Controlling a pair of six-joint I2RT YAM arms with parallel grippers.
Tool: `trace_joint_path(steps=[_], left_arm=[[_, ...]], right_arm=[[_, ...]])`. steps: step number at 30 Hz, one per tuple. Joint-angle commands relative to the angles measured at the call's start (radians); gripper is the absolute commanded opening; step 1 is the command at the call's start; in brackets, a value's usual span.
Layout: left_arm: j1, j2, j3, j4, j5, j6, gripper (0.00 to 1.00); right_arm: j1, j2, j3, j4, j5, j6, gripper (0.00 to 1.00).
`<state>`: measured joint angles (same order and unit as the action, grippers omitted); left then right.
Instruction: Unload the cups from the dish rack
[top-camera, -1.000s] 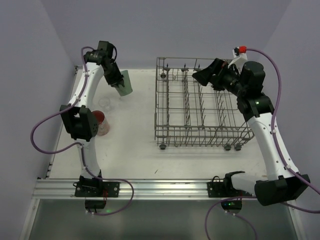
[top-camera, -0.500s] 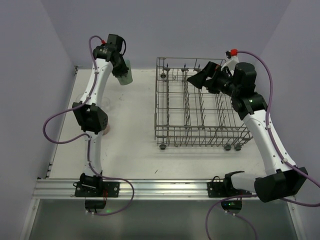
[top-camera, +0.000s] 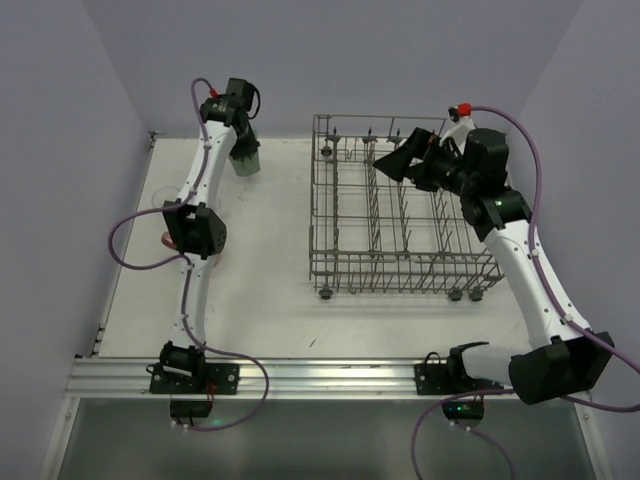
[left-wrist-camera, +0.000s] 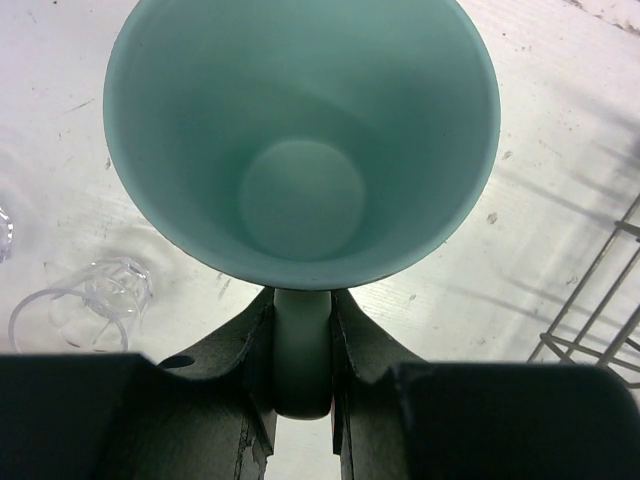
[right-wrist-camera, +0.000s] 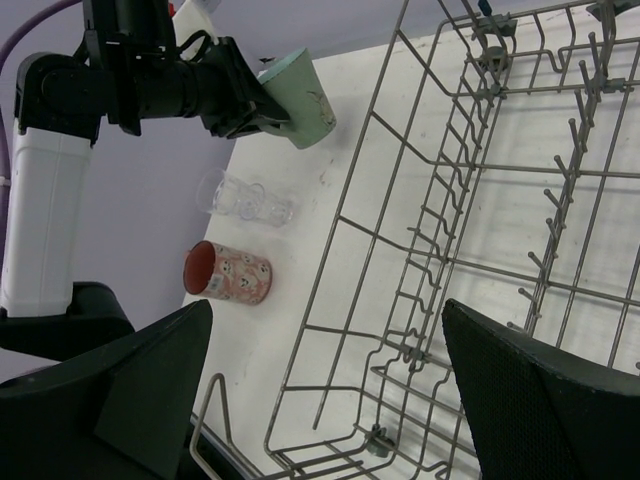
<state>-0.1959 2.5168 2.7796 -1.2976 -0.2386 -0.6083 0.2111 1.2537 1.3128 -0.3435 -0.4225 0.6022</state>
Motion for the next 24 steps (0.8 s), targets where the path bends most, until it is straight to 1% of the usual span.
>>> trace_joint_path(steps=[1,7,13,24], left_arm=[[0.007,0.003,0.084,0.049,-0.077,-0.002,0.0],[0.007,0.051,0.115,0.038,-0.116,-0.007,0.0],[0.009,0.088,0.141,0.052,-0.114,-0.007,0.0],[0.006,0.106,0.101,0.057,-0.104,-0.011,0.0]], right_arm=[[0.005,-0.022,-0.009,0.037,-0.025,-0.002,0.99],[0.005,-0.034,-0.03,0.041,-0.024,-0.007,0.99],[0.004,-0.043,-0.047,0.044,-0.022,-0.009,0.99],[0.005,-0.048,-0.055,0.051,-0.027,-0.007,0.99]])
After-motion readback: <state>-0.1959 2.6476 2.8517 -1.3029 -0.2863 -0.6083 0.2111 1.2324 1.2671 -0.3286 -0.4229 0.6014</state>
